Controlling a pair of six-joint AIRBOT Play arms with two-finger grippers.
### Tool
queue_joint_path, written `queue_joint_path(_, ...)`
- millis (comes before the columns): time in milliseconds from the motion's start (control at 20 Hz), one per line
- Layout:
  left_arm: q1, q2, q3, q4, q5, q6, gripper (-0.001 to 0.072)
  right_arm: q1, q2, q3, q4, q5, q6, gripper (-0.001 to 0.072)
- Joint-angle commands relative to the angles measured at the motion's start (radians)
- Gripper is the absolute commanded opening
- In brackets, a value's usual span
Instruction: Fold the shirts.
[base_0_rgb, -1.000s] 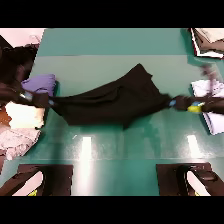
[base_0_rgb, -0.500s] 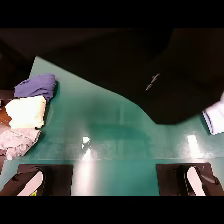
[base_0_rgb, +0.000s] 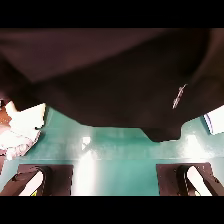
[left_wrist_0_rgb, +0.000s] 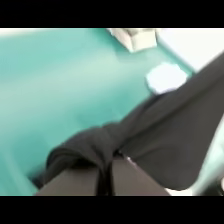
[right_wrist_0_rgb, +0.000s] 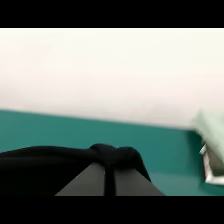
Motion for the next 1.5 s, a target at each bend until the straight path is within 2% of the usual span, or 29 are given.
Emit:
queue_joint_path(0,0.0,0.002,-0.341,-0.008,0.012,0.041,0.0032,0.046,-0.079,-0.155,-0.007,0.11,0.039,0.0014)
queue_joint_path(150,0.0,-0.001,-0.719,0.009,0.177,0.09,0.0032,0.195,-0.196,-0.343,-0.025,0.114,0.042,0.0013)
queue_joint_path(300,0.0,-0.024,-0.999,0.009,0.381,0.152,0.0033,0.361,-0.332,-0.478,-0.177,-0.011,0.035,0.0014)
queue_joint_path(400,0.0,-0.048,-1.077,0.009,0.446,0.202,0.0033,0.436,-0.397,-0.526,-0.254,-0.084,0.034,0.0013)
queue_joint_path(650,0.0,-0.082,-1.075,-0.007,0.49,0.206,0.0032,0.504,-0.457,-0.539,-0.274,-0.108,0.034,0.0013)
queue_joint_path(850,0.0,-0.077,-0.914,-0.01,0.412,0.232,0.0032,0.496,-0.353,-0.503,-0.276,-0.143,0.032,0.0013)
queue_joint_path(1100,0.0,0.015,-0.519,-0.014,0.322,0.23,0.0032,0.496,-0.103,-0.383,-0.277,-0.18,0.008,0.0014)
queue_joint_path(1300,0.0,0.063,-0.146,-0.026,0.178,0.158,0.0032,0.496,0.091,-0.262,-0.309,-0.266,0.008,0.0014)
queue_joint_path(1450,0.0,0.082,0.058,-0.026,0.134,0.092,0.0032,0.496,0.186,-0.196,-0.395,-0.281,0.009,0.0014)
